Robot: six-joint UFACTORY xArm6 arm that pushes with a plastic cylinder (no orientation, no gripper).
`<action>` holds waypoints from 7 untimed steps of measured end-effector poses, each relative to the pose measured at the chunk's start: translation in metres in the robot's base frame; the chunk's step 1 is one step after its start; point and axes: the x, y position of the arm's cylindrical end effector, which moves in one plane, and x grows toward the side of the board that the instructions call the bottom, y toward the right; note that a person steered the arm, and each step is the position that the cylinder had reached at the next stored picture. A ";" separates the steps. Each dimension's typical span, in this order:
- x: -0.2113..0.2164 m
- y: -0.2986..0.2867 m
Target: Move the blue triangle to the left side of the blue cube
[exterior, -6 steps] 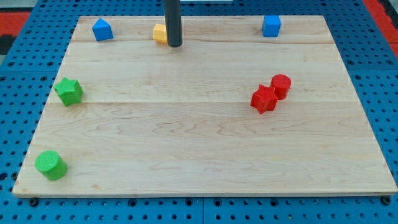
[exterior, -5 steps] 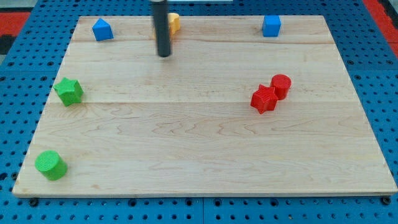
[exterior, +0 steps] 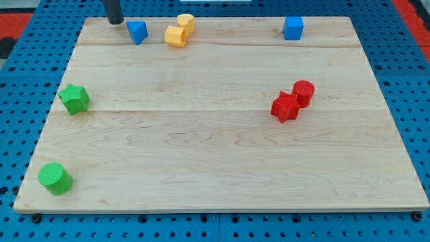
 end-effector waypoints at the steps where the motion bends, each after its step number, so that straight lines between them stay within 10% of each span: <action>1: 0.054 0.033; 2: 0.126 0.047; 4: 0.053 -0.031; 6: 0.131 0.166; 7: 0.134 0.153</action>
